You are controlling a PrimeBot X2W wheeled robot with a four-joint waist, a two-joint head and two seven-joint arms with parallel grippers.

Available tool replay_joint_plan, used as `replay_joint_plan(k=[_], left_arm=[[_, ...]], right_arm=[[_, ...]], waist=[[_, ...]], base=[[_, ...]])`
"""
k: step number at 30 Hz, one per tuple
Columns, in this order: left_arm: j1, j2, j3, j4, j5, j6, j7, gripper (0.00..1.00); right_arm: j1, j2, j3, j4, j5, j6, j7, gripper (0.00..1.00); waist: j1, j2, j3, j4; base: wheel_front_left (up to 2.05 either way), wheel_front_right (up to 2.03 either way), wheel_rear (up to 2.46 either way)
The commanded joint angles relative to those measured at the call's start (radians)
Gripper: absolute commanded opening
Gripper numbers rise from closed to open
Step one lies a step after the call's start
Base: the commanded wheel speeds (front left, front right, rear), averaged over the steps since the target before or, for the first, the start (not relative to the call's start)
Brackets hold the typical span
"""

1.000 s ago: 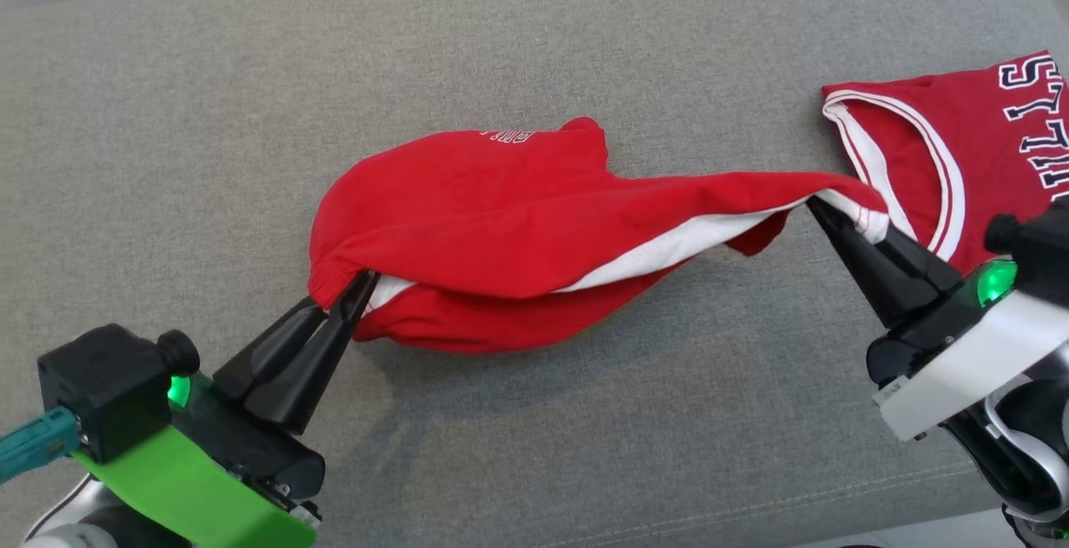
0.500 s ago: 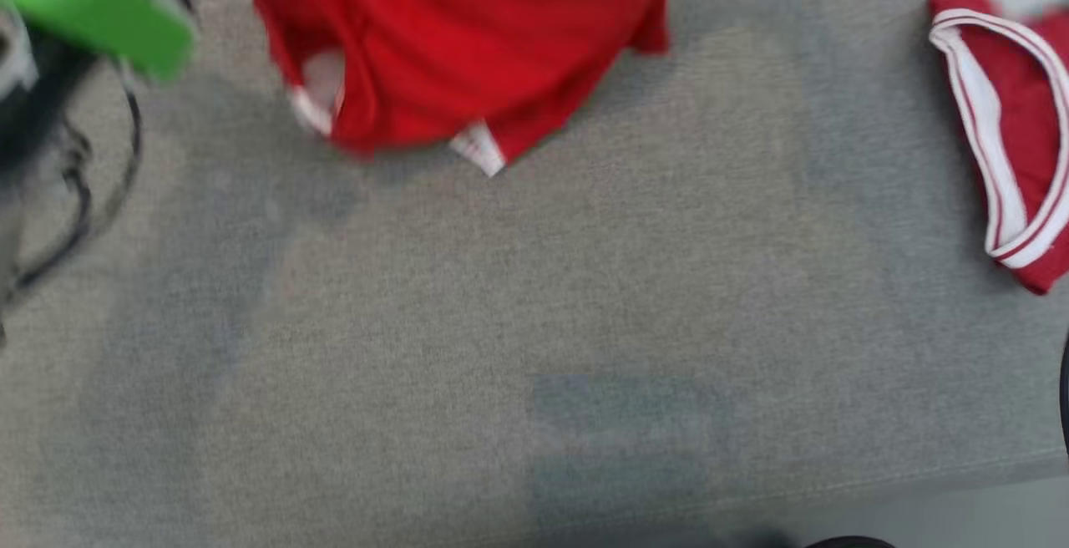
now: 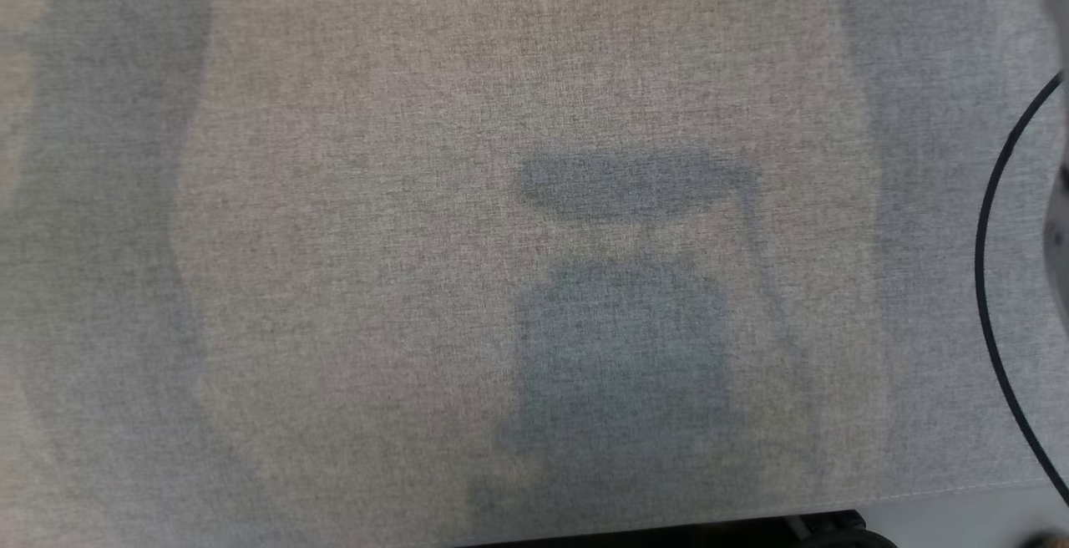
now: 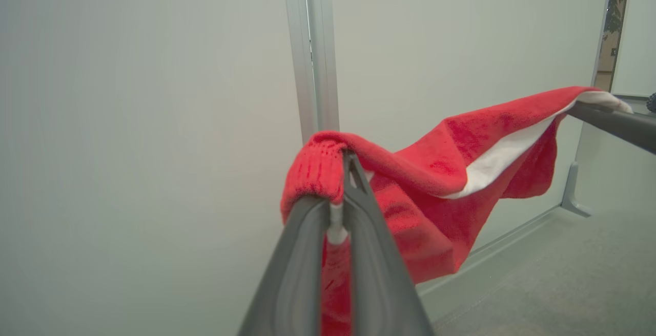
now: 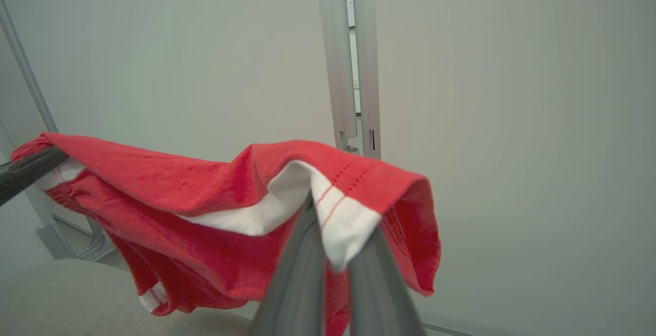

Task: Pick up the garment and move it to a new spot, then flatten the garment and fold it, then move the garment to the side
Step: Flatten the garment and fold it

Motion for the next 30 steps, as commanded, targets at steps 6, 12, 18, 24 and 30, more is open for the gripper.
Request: replay_joint_plan(k=[6,12,18,24,30], left_arm=[[0.160,0.021,-0.106,0.008,-0.063,-0.001,-0.025,0.00],[0.397,0.084,-0.129,-0.143,-0.098,-0.001,-0.021,0.00],[0.607,0.169,-0.160,-0.267,-0.127,0.000,-0.021,0.00],[0.811,0.225,-0.210,-0.363,-0.197,0.000,-0.021,0.00],[1.037,0.280,-0.217,-0.507,-0.287,0.049,-0.020,0.00]], right_arm=[[0.193,-0.041,0.168,0.049,0.090,0.000,-0.079,0.00],[0.474,-0.205,0.322,-0.104,0.249,0.000,-0.067,0.00],[0.705,-0.373,0.359,-0.267,0.374,-0.001,0.002,0.00],[0.896,-0.476,0.345,-0.404,0.463,-0.001,0.093,0.00],[1.069,-0.529,0.290,-0.525,0.491,-0.001,0.166,0.00]], waist=[[-0.0004,0.0000,0.035,-0.018],[-0.0004,0.0000,0.006,-0.028],[-0.0004,0.0000,-0.068,-0.031],[-0.0004,0.0000,-0.191,-0.022],[-0.0004,0.0000,-0.296,-0.023]], base=[[0.00,0.00,0.00],[0.00,0.00,0.00],[0.00,0.00,0.00],[0.00,0.00,0.00],[0.00,0.00,0.00]])
